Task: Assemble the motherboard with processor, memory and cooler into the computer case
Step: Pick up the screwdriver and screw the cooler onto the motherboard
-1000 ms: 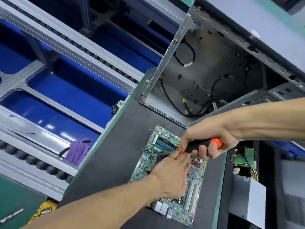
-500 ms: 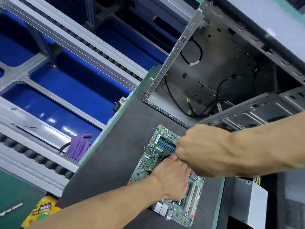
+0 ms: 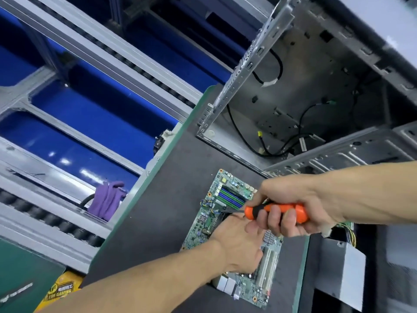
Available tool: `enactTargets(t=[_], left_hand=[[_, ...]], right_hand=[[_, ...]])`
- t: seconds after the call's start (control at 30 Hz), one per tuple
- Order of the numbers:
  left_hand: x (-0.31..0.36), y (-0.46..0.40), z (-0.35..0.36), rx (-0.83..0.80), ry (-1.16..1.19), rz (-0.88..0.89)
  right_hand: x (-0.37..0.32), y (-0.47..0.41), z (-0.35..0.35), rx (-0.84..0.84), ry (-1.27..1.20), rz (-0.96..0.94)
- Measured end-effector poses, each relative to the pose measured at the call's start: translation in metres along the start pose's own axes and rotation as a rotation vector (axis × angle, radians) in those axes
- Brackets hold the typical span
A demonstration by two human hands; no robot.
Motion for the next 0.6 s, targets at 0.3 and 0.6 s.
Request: enactTargets(t=[0.3,0.6], left_hand=[[0.013,-0.003,0.011,-0.103,-0.074,0.049],[0.020,-0.005,-0.006,0.082,-0.065,0.121]], right_hand=[[0.021,0.005,-0.018,-0.037,0.131,-0.145],[0.034,0.030,-0.003,0.711,2.173,-0.912]])
Point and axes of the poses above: each hand's wrist, its own y-axis away from the middle knuckle, its own z-axis out of the palm, x = y × z, the point moved 4 cm from there along -y, towards the middle knuckle, and after that the axes turned 11 degrees about -z, right-handed, at the moved point
